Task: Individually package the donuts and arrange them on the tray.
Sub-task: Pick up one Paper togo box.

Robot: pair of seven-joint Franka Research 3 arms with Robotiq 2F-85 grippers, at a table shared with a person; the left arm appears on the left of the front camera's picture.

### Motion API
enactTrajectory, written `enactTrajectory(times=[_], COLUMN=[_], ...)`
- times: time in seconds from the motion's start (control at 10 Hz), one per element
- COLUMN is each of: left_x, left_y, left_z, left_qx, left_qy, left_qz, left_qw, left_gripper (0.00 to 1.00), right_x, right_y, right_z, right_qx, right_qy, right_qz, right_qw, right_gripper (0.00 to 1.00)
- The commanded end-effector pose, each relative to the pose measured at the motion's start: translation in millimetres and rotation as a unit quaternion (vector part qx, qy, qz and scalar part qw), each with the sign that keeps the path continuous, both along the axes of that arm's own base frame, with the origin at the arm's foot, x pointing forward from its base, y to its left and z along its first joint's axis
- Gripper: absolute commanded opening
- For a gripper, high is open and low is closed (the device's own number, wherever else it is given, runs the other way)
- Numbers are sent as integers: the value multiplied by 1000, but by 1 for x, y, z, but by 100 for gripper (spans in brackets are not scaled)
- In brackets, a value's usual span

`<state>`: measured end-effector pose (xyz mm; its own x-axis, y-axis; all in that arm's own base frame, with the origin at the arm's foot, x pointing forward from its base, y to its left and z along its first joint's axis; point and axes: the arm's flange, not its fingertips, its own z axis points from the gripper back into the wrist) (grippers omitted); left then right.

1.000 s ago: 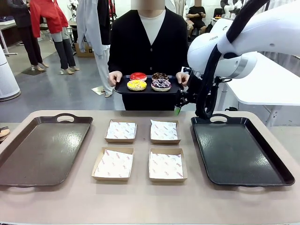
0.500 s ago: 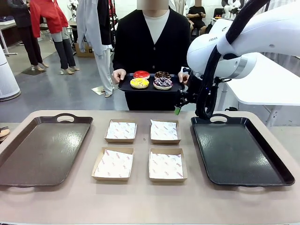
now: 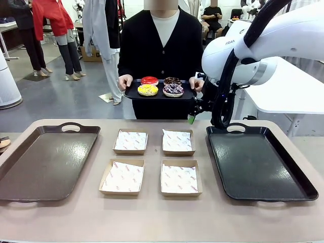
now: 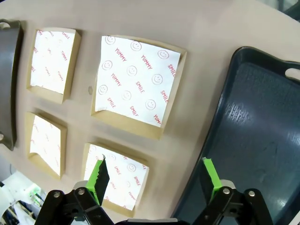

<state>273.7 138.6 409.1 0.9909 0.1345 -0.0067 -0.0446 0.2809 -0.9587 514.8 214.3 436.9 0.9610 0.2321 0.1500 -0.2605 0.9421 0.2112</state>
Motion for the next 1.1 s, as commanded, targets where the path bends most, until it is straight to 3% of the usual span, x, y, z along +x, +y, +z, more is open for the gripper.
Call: enactTrajectory(times=[0.0,0.5,0.8,1.0], left_x=[0,0,0,0], left_y=[0,0,0,0], left_z=[1,1,1,1], left_qx=[-3,-3,-3,-3], left_qy=[2,2,2,2], left_qz=[2,2,2,2], left_qw=[1000,1000,1000,1000], left_gripper=[100,100,100,100], right_x=[2,40,70,74], right_y=[9,56,55,48], right_z=[-10,-42,-71,-81], right_qx=[-29,-47,-56,-61], right_qy=[3,10,10,10], right_qz=[-14,-108,-122,-139], right_qw=[999,993,991,988], right_gripper=[100,100,100,100])
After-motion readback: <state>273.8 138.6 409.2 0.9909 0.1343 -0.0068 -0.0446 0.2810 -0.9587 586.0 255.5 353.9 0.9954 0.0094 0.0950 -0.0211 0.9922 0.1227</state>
